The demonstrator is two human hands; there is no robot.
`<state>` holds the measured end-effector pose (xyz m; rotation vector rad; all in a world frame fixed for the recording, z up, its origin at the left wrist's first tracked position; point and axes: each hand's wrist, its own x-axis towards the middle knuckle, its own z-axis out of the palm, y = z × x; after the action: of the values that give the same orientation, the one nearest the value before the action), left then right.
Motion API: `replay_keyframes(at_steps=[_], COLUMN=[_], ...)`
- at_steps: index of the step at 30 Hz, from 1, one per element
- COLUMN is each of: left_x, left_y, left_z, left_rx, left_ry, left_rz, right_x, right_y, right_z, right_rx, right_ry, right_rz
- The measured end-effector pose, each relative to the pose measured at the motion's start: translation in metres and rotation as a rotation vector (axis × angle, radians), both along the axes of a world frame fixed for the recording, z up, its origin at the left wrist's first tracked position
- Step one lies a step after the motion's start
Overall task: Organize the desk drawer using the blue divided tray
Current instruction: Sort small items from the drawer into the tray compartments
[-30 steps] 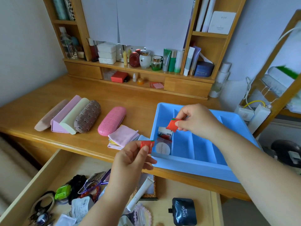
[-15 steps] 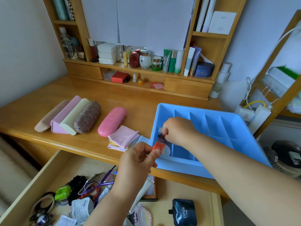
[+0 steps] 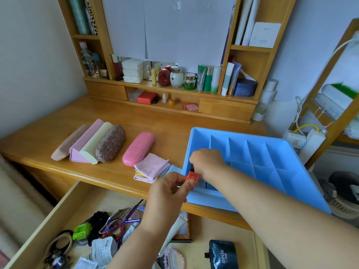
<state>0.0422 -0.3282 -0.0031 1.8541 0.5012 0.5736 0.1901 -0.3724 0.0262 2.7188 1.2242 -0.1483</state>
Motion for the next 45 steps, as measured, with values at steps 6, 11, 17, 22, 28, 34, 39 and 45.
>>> replay_keyframes(at_steps=[6,11,17,22,28,34,39,45], left_x=[0.004,0.007,0.007,0.007,0.005,0.005,0.002,-0.008], left_y=[0.000,0.002,0.005,0.003,0.002,0.002,0.003,-0.001], left_z=[0.001,-0.003,-0.009,-0.013,-0.017,-0.017,-0.017,-0.006], left_rx=[-0.115,-0.023,0.047,0.060,0.083,0.111,0.197,0.481], left_ry=[-0.011,-0.015,-0.039,-0.035,-0.031,-0.030,-0.024,0.049], left_rz=[-0.024,-0.045,-0.093,-0.047,-0.054,-0.051,-0.059,-0.123], right_x=[0.008,-0.019,-0.016,0.015,0.018,0.005,0.004,0.003], right_y=[-0.053,-0.076,-0.070,-0.065,-0.038,-0.017,-0.021,-0.037], right_z=[0.033,0.046,0.037,0.045,0.028,0.014,0.005,0.014], right_rx=[0.669,0.600,0.567,0.732,0.427,0.069,0.010,0.169], right_ry=[0.513,0.878,0.901,0.523,0.239,-0.069,-0.124,0.089], right_rz=[-0.154,0.029,-0.018,-0.137,-0.080,0.031,0.014,-0.048])
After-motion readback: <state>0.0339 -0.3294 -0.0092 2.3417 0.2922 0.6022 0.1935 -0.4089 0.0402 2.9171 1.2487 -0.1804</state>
